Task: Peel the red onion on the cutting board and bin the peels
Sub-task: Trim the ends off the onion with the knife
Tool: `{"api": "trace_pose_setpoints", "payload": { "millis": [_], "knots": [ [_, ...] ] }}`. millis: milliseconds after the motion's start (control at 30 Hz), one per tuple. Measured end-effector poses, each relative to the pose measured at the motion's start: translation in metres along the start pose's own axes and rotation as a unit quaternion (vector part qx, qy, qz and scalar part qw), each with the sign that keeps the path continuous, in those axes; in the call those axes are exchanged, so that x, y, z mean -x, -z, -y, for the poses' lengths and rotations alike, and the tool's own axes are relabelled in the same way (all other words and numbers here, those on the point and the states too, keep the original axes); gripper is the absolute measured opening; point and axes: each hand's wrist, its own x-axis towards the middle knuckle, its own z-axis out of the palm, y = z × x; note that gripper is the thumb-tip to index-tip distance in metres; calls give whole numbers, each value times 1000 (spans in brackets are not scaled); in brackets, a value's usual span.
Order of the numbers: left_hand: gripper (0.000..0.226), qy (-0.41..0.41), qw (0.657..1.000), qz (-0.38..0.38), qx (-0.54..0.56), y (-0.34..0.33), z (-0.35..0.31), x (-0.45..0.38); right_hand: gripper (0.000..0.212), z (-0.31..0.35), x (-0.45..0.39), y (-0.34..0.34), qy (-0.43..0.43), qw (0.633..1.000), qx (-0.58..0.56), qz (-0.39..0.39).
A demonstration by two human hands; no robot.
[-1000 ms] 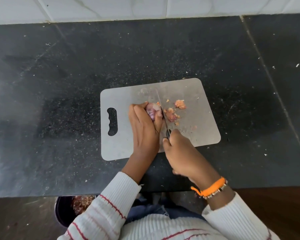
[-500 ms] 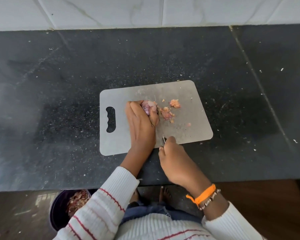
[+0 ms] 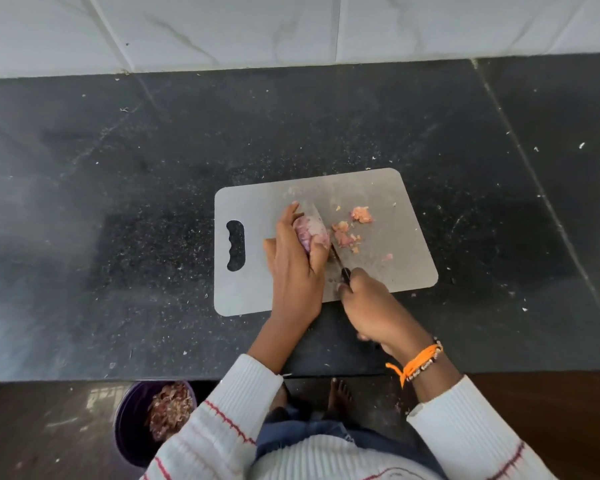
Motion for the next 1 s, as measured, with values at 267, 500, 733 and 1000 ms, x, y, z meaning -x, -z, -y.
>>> {"api": "trace_pose_setpoints", "payload": {
  "millis": [267, 500, 733, 1000],
  "knots": [
    [41, 35, 977, 193, 79, 49, 12, -12, 13, -8, -3, 4, 6, 991, -125, 50],
    [40, 21, 981, 172, 86, 49, 19, -2, 15, -7, 2, 9, 24, 981, -189, 27],
    [55, 42, 993, 64, 86, 24, 16, -8, 17, -4, 5, 6, 33, 977, -209, 21],
    [36, -14, 999, 47, 3, 17, 14, -10, 14, -2, 0, 8, 32, 978, -202, 33]
  ]
}}
